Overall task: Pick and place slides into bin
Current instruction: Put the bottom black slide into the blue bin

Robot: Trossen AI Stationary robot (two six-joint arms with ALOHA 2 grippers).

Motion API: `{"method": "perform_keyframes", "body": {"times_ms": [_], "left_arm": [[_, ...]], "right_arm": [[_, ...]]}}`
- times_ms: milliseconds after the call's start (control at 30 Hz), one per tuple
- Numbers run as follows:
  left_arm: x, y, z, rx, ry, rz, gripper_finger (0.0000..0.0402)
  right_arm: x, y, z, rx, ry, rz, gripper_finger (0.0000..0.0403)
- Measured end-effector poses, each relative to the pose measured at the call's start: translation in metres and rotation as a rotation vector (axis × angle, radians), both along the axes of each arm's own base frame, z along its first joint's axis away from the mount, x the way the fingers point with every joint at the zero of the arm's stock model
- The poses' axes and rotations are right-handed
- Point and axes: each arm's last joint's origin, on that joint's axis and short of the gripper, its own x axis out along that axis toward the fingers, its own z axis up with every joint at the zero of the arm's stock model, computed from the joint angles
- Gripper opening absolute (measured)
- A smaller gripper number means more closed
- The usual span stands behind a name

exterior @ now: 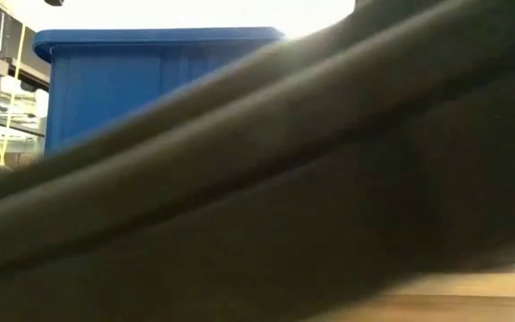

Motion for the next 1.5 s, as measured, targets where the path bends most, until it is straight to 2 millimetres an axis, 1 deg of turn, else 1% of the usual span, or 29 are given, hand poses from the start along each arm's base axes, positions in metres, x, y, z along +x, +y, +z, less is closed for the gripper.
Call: {"method": "perform_keyframes", "body": {"times_ms": [200, 300, 500, 700, 800, 900, 1000, 1133, 1267, 1500], "left_arm": [[0.0, 0.0, 0.0, 0.001, 0.001, -0.004, 0.0349], [0.0, -0.001, 0.0, -0.001, 0.001, -0.024, 0.0349], [0.0, -0.001, -0.001, -0.052, -0.006, -0.059, 0.0349], [0.001, -0.003, -0.008, -0.121, 0.051, -0.131, 0.0349], [0.002, -0.005, -0.011, -0.156, 0.086, -0.185, 0.0349], [0.002, -0.007, -0.011, -0.175, 0.087, -0.262, 0.0349], [0.003, -0.011, -0.01, -0.184, 0.085, -0.384, 0.0349], [0.007, -0.016, -0.011, -0.224, 0.127, -0.564, 0.0349], [0.02, -0.019, -0.014, -0.289, 0.201, -0.661, 0.0349], [0.045, -0.02, -0.02, -0.281, 0.303, -0.71, 0.0349]], "right_arm": [[-0.003, 0.001, 0.059, -0.101, 0.025, 0.097, 0.0], [-0.002, -0.001, 0.091, -0.131, -0.007, 0.171, 0.0], [0.002, -0.018, 0.145, -0.148, -0.035, 0.273, 0.0], [0.008, -0.043, 0.183, -0.154, -0.049, 0.378, 0.0], [0.011, -0.056, 0.192, -0.127, -0.048, 0.431, 0.0], [0.014, -0.064, 0.197, -0.103, -0.045, 0.487, 0.0], [0.018, -0.071, 0.204, -0.095, -0.083, 0.548, 0.0], [0.028, -0.084, 0.207, -0.11, -0.099, 0.599, 0.0], [0.043, -0.104, 0.209, -0.149, -0.131, 0.603, 0.0], [0.067, -0.141, 0.212, -0.25, -0.172, 0.604, 0.0]]}}
